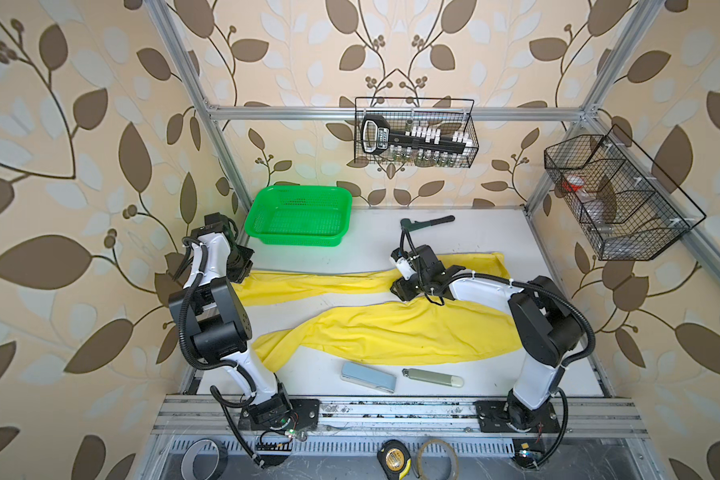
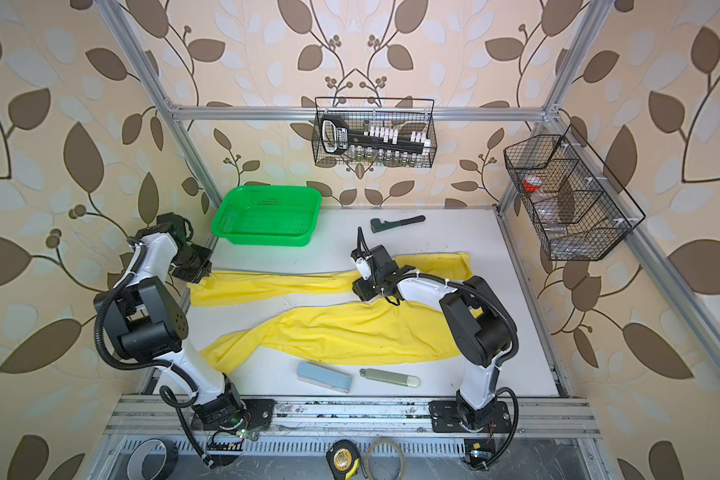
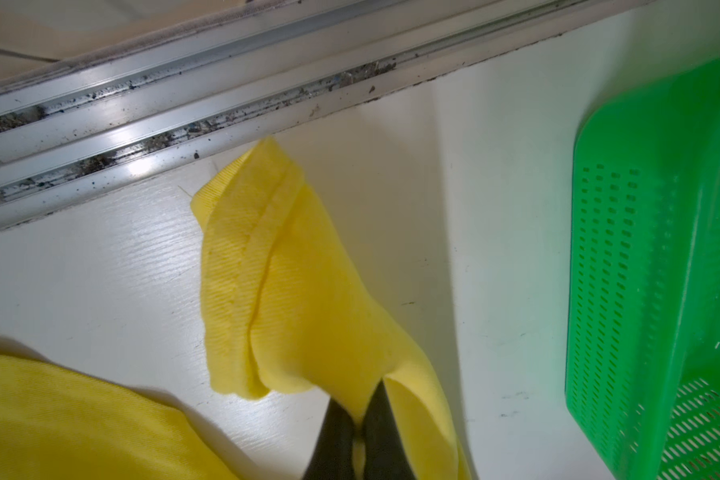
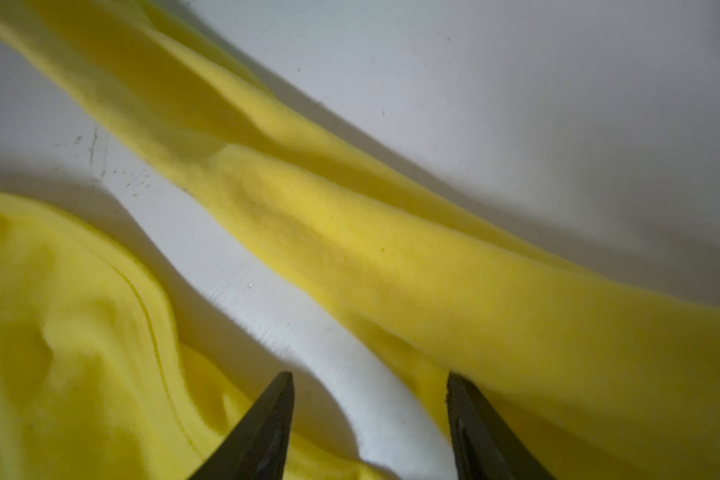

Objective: Fold and stack the trousers

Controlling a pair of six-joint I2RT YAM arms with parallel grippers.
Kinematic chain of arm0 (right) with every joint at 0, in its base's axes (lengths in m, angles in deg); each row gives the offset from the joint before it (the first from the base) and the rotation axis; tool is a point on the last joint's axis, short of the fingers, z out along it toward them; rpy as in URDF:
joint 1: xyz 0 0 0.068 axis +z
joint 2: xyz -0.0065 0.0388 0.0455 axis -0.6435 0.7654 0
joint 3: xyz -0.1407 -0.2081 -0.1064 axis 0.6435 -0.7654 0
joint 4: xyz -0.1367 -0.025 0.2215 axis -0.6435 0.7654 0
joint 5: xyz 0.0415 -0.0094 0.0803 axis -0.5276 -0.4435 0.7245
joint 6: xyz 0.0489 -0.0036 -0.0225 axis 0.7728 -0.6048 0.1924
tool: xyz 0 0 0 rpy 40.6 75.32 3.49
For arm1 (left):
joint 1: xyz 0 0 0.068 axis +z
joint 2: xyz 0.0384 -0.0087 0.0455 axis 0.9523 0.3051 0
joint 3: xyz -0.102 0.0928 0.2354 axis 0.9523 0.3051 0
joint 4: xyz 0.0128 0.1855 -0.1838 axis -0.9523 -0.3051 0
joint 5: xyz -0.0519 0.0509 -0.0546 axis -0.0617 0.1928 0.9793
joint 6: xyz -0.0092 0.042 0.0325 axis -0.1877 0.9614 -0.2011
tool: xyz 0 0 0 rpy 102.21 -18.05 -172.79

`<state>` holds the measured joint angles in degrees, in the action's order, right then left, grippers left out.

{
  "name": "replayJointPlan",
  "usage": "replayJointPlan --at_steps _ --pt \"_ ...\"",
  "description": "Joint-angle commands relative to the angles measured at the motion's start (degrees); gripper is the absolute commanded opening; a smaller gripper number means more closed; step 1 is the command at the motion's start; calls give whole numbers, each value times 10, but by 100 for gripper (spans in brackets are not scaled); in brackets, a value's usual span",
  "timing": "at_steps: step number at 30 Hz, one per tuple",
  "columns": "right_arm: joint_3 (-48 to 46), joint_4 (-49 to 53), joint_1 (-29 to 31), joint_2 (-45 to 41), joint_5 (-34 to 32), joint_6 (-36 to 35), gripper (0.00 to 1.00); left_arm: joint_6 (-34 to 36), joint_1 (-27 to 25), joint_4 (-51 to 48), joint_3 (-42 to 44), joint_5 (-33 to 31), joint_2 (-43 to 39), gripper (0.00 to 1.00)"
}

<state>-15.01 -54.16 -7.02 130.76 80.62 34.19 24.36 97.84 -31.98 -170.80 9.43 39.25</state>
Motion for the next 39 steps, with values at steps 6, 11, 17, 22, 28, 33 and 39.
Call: replayJointPlan --at_steps 6,11,17,22,28,33,39 --pt "122 -21 -15 103 -10 28 59 17 5 -1 -43 -1 41 6" --pt "194 -7 -24 160 -16 45 58 36 -4 7 -64 7 68 9" --pt "258 33 -29 217 -18 63 58 70 -29 5 -112 9 117 13" --pt "283 54 -34 227 -17 72 57 96 -32 -4 -149 -47 143 25" --pt "262 56 -40 182 10 65 59 138 -33 -22 -192 -99 121 60" --pt "199 65 -53 95 53 65 60 163 -33 -54 -197 -86 70 68" --pt "74 78 -84 -16 77 86 60 140 -42 -51 -66 -4 -12 67"
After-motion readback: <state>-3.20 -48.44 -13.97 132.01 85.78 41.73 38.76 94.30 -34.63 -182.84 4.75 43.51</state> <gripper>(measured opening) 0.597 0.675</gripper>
